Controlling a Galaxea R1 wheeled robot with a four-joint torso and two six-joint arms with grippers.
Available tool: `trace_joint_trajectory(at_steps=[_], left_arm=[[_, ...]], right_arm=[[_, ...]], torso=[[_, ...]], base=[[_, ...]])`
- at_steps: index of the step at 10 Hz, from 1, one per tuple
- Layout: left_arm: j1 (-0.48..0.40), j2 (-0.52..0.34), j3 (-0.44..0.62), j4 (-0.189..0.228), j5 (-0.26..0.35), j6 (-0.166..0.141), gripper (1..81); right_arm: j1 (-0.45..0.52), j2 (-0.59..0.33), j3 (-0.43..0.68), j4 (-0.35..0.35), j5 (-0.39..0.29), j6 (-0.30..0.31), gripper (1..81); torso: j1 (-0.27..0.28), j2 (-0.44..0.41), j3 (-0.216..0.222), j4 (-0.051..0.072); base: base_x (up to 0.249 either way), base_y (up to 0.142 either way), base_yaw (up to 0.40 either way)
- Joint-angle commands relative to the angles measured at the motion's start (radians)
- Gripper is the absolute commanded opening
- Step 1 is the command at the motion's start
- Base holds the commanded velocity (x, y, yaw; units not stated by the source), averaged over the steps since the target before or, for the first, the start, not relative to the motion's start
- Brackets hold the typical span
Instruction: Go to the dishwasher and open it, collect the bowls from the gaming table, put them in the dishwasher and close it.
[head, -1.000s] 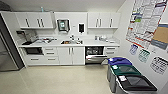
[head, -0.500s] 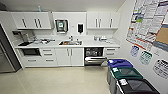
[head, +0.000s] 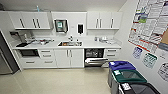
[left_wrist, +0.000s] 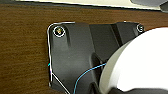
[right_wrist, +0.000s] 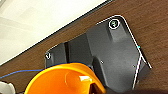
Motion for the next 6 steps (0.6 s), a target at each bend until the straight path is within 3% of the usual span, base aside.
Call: trace_joint_trajectory(at_steps=[1,6], left_arm=[[-0.036,-0.015,0.004,-0.002,0.028,-0.001,1.0],[-0.036,-0.014,0.004,-0.002,0.028,-0.001,1.0]], right_arm=[[0.037,-0.025,0.010,-0.022,-0.037,-0.004,1.0],[0.039,-0.028,0.010,-0.022,-0.038,-0.004,1.0]], torso=[[0.000,0.000,0.000,0.000],[0.000,0.000,0.000,0.000]], base=[[0.162,0.000,0.000],[0.144,0.000,0.000]])
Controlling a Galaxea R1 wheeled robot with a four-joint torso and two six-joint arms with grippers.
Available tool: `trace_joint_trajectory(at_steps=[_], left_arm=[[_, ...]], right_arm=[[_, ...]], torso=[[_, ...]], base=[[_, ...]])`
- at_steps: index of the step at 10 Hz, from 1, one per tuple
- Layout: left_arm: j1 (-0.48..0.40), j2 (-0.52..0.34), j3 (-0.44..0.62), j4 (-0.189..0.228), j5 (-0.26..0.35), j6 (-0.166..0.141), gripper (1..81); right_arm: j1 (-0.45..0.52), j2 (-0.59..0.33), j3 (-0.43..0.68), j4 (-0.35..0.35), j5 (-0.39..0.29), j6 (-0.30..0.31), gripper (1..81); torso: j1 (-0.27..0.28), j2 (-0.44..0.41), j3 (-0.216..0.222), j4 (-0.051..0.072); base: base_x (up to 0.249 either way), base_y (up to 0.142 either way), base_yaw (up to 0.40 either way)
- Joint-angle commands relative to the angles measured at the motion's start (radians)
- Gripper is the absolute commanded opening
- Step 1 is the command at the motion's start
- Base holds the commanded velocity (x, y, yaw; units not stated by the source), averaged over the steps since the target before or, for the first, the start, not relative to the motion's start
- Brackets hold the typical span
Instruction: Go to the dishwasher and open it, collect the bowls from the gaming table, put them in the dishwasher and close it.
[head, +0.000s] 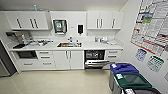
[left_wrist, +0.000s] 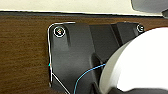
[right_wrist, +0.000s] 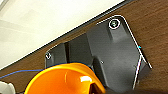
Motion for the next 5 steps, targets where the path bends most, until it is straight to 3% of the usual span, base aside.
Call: trace_joint_trajectory(at_steps=[1,5], left_arm=[[-0.036,-0.014,0.004,-0.001,0.029,-0.001,1.0],[-0.036,-0.017,0.004,0.004,0.029,-0.001,1.0]], right_arm=[[0.039,-0.029,0.015,-0.022,-0.039,-0.004,1.0],[0.037,-0.028,0.018,-0.022,-0.039,-0.004,1.0]], torso=[[0.000,0.000,0.000,0.000],[0.000,0.000,0.000,0.000]], base=[[0.124,0.000,0.000],[0.117,0.000,0.000]])
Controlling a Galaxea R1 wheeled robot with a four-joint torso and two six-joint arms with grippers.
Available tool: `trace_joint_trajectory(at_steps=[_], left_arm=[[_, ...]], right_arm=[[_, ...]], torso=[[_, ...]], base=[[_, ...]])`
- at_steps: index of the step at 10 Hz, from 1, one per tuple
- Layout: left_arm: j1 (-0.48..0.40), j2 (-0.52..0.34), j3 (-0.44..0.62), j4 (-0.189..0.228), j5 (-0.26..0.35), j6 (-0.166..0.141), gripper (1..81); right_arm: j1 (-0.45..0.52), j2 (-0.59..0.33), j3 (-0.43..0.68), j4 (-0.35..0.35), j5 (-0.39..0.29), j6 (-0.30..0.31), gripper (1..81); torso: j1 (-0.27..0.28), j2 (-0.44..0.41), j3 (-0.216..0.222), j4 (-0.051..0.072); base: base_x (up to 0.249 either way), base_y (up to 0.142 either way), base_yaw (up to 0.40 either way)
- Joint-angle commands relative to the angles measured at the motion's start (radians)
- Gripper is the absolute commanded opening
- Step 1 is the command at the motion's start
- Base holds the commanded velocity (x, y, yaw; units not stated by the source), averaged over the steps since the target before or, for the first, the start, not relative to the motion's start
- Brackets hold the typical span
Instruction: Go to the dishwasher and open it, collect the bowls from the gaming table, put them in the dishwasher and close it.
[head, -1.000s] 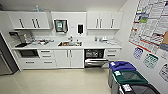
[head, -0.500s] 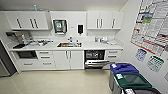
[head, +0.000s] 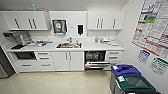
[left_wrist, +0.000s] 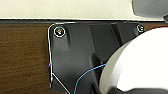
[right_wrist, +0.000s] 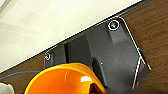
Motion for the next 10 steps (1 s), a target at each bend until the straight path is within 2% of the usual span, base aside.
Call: trace_joint_trajectory(at_steps=[1,10], left_arm=[[-0.037,-0.015,0.004,0.005,0.029,-0.001,1.0],[-0.035,-0.017,0.004,0.001,0.027,-0.001,1.0]], right_arm=[[0.030,-0.022,0.015,-0.022,-0.037,-0.004,1.0],[0.029,-0.019,0.010,-0.022,-0.037,-0.003,1.0]], torso=[[0.000,0.000,0.000,0.000],[0.000,0.000,0.000,0.000]], base=[[0.116,0.000,0.000],[0.114,0.000,0.000]])
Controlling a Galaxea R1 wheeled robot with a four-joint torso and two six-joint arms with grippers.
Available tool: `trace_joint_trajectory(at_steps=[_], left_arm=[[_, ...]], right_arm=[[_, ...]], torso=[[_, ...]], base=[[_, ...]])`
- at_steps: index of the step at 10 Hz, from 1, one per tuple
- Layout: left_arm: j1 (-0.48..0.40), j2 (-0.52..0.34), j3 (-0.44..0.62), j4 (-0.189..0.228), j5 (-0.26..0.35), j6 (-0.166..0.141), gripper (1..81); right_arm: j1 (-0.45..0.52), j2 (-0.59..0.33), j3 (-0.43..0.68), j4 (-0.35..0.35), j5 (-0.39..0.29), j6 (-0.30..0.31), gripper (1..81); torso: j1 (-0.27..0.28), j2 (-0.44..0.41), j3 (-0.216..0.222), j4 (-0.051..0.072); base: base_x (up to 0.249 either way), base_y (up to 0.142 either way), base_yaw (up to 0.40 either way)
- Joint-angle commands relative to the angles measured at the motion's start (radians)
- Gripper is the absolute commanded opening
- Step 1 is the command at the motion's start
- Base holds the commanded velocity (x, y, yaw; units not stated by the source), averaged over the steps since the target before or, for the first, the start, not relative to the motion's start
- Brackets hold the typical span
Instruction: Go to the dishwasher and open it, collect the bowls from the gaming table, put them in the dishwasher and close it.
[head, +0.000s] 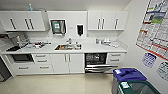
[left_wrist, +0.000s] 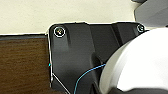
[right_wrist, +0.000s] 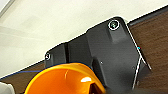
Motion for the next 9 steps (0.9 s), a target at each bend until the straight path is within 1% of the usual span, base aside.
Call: trace_joint_trajectory(at_steps=[1,9], left_arm=[[-0.035,-0.015,0.004,0.001,0.027,0.001,1.0],[-0.035,-0.015,0.004,0.002,0.027,0.001,1.0]], right_arm=[[0.032,-0.020,0.009,-0.022,-0.038,-0.003,1.0],[0.031,-0.018,0.007,-0.020,-0.038,0.001,1.0]], torso=[[0.000,0.000,0.000,0.000],[0.000,0.000,0.000,0.000]], base=[[0.114,0.000,0.000],[0.114,0.000,0.000]])
